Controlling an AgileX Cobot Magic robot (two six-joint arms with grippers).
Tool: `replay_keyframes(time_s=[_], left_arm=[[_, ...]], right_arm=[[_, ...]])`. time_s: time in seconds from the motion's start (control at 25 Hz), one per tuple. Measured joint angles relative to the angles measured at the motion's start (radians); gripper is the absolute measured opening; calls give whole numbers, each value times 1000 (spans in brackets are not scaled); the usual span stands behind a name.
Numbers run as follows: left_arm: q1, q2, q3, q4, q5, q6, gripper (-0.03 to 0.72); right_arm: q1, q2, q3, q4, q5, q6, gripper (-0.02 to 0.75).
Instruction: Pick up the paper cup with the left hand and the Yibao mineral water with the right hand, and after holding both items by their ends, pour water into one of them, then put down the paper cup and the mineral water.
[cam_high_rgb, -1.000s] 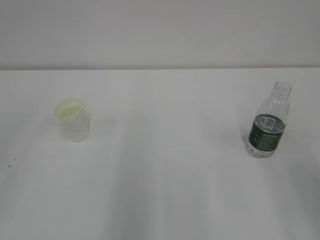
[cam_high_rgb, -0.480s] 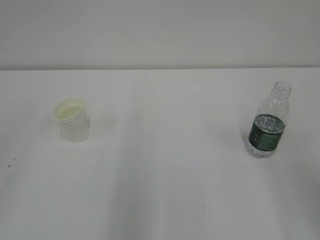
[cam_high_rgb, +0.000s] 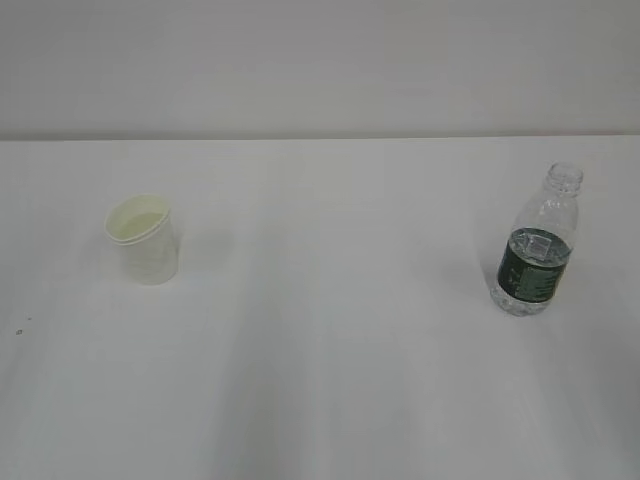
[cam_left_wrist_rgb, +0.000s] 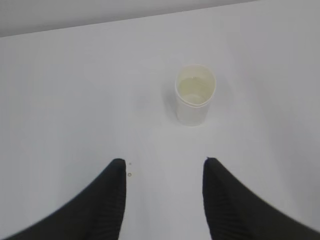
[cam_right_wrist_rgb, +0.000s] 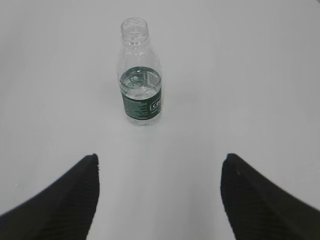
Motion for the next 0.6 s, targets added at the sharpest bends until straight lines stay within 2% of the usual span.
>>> replay_keyframes(time_s=[0.28,0.6], left_arm=[[0,-2,0,-16,44,0,351],[0,-2,0,-19,139,0,349]], right_arm=[[0,-27,0,1,48,0,528],[0,-36,0,2,99,-2,520]])
